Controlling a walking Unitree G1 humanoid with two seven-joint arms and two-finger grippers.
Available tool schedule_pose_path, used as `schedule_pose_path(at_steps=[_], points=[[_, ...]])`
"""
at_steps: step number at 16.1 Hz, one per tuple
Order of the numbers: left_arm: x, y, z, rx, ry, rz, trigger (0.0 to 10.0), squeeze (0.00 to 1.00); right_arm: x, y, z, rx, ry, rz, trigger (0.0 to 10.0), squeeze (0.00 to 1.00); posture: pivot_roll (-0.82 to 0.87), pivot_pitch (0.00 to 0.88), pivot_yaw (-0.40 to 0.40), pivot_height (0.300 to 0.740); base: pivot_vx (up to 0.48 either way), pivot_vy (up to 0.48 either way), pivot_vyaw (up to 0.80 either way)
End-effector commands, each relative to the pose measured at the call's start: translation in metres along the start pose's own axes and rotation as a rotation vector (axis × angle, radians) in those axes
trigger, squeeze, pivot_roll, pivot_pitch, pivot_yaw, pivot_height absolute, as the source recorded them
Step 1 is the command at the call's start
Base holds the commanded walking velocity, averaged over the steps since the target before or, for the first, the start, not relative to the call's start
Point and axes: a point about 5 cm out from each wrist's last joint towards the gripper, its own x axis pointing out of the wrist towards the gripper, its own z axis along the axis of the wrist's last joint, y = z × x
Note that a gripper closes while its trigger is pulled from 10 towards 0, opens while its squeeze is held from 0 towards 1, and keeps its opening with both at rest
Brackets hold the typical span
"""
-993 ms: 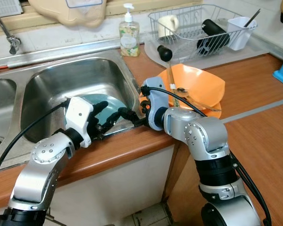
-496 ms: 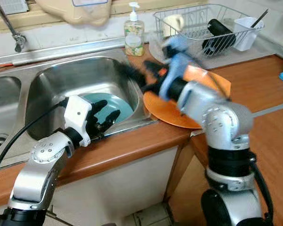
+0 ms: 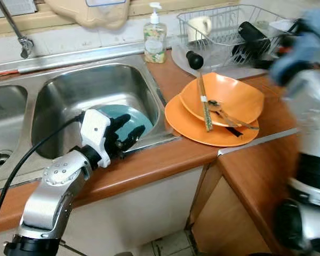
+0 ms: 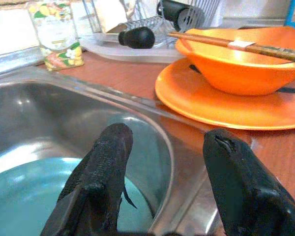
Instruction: Kitchen organization
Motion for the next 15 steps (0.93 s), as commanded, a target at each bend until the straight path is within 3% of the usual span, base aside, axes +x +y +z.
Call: schedule_pose_path(at_steps=[1,3,4,5,6,15], points=[[0.002,-0.005,0.002,0.000,-0.005,-0.025,10.0,0.00,-0.005,-0.022,-0.013,-0.082,0.052,-0.100,10.0,0.00,-0.04,0.000,0.067,0.740,0.000,0.000,0.00],[0.002,-0.007,0.001,-0.005,-0.007,-0.030,10.0,0.00,-0.016,-0.047,-0.028,-0.108,0.119,-0.224,10.0,0.00,-0.04,0.000,0.066,0.740,0.000,0.000,0.00],[0.002,-0.007,0.001,-0.006,-0.007,-0.031,10.0,0.00,-0.018,-0.051,-0.030,-0.123,0.131,-0.244,10.0,0.00,-0.04,0.000,0.066,0.740,0.000,0.000,0.00],[0.000,-0.009,0.000,-0.009,-0.004,-0.034,10.0,0.00,-0.030,-0.065,-0.047,-0.190,0.203,-0.302,10.0,0.00,-0.03,0.000,0.059,0.740,0.000,0.000,0.00],[-0.001,-0.009,-0.001,-0.010,-0.001,-0.034,10.0,0.00,-0.036,-0.070,-0.055,-0.211,0.234,-0.314,10.0,0.00,-0.03,0.000,0.059,0.740,0.000,0.000,0.00],[-0.001,-0.013,-0.003,0.004,0.013,-0.058,10.0,0.00,-0.060,-0.056,-0.111,-0.229,0.394,-0.253,10.0,0.00,-0.04,0.000,0.058,0.740,0.000,0.000,0.00]])
